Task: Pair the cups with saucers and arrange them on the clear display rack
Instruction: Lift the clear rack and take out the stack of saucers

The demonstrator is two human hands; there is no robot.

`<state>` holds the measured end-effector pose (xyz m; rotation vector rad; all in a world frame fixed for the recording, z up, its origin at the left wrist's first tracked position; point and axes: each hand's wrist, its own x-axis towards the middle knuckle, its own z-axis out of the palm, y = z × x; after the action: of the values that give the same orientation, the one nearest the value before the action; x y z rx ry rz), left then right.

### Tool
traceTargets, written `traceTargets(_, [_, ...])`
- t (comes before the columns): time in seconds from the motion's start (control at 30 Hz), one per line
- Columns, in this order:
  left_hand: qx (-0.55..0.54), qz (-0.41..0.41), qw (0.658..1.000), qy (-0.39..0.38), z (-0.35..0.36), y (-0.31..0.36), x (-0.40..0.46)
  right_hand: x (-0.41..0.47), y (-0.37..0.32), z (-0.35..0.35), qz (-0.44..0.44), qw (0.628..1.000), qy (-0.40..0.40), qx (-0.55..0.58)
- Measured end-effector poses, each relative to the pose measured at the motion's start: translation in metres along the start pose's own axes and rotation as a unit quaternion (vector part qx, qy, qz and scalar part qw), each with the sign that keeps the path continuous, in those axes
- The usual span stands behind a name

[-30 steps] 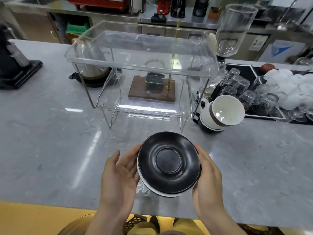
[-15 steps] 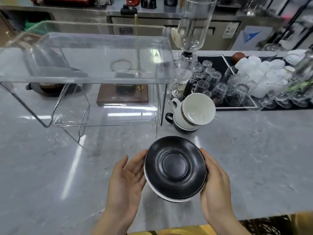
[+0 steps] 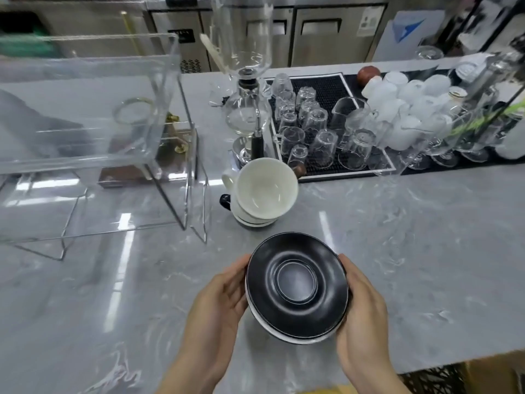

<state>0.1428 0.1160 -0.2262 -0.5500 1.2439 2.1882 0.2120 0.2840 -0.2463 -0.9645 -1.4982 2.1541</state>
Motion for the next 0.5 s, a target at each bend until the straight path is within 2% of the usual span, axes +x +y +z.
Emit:
traceTargets(0.23, [0.011, 0.020, 0.999, -0.023, 0.047, -0.030, 0.018, 0.039, -0.015, -0.046, -0.012, 1.000, -0.006, -0.012])
traceTargets(0.5, [0.008, 0.036, 0.999, -0.001, 0.083, -0.058, 0.036, 0.082, -0.021, -0.083, 0.003, 1.000, -0.006, -0.002])
